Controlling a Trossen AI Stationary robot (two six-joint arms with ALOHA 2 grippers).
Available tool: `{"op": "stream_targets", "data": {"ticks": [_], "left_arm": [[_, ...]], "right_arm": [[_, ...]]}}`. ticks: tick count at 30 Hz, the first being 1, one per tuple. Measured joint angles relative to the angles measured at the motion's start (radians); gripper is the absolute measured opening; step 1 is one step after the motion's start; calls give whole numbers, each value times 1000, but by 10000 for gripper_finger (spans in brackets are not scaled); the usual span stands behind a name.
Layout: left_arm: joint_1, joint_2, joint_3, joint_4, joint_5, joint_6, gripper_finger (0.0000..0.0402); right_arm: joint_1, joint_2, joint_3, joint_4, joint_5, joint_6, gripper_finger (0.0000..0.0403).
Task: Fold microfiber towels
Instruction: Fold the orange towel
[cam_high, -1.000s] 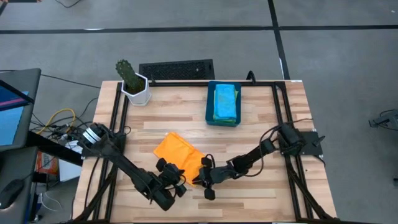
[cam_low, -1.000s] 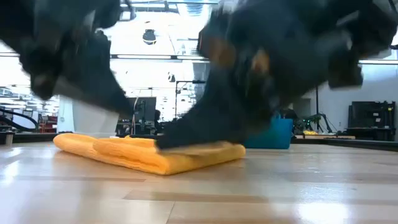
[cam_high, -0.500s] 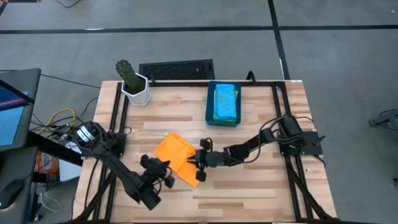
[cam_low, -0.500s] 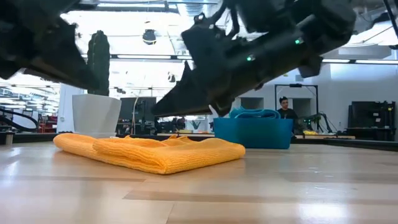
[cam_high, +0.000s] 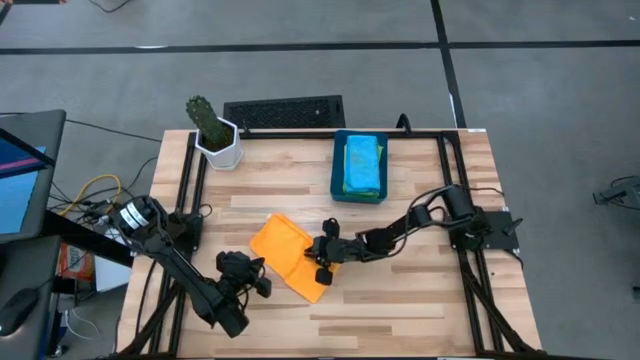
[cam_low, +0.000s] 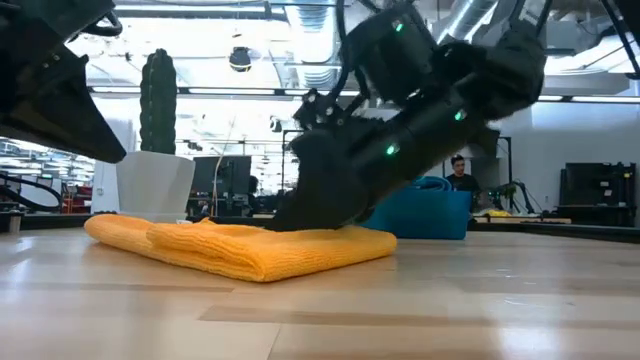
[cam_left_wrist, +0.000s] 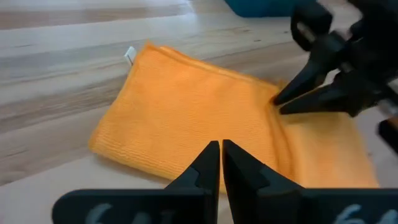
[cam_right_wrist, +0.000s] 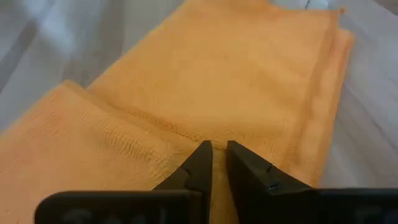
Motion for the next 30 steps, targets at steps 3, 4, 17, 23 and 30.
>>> {"op": "stream_targets", "data": {"ticks": [3, 4, 17, 23, 30], "left_arm": [[0, -18, 0, 0, -15, -1, 21], [1, -23, 0, 0, -20, -1, 26], [6, -58, -134, 232, -17, -17, 84], [7, -98, -146, 219, -5, -17, 93], [13, -233, -147, -33, 22, -45, 102]], "right_arm": [[13, -56, 5, 54, 27, -6, 65], [20, -73, 5, 68, 33, -6, 63], [100, 72, 13, 207, 47, 17, 25], [60, 96, 18, 161, 8, 119, 19], [59, 0, 16, 155, 2, 107, 34]]}}
